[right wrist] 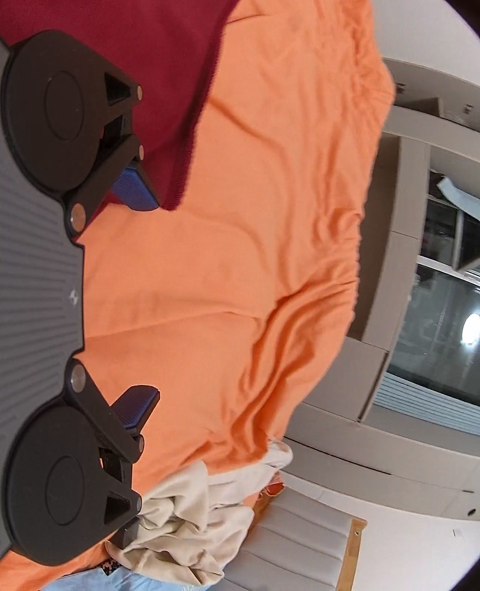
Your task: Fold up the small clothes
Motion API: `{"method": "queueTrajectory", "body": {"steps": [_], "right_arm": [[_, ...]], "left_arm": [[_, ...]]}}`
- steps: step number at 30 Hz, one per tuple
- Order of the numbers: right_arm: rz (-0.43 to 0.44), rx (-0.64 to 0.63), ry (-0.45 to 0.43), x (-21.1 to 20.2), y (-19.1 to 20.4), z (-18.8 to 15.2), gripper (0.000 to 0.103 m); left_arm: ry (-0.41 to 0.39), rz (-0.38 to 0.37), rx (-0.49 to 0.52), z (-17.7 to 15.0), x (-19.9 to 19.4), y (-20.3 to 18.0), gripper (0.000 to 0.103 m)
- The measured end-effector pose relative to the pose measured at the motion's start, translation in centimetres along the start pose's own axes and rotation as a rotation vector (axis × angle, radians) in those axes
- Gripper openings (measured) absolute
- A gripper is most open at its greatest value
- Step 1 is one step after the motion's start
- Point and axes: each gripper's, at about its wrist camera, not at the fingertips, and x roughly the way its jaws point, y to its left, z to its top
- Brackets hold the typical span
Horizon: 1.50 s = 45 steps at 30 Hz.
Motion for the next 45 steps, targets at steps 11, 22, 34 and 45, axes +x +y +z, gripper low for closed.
{"method": "queueTrajectory", "body": {"steps": [11,22,34,45], "right_arm": [[0.228,0.105,-0.062,-7.4,1.1,1.1,0.103],[0.358,0.056,-0.073,-13.2,6.1,-1.2,0.103],[0.362,-0.059,-0.054,-14.8,9.6,-3.1,0.103],[0.356,-0.049,-0.069,-15.2,9.8,-3.4,0.103]], "left_arm": [[0.023,-0.281,-0.219,-2.7,-2.4,7.8,0.102],[0.092,-0.668,-0.3,-6.9,-3.1,9.3,0.102],[0.012,-0.843,-0.365,-8.1,-8.2,8.7,0.102],[-0.033,-0.827,-0.345,-10.7,-11.9,8.6,0.102]]}}
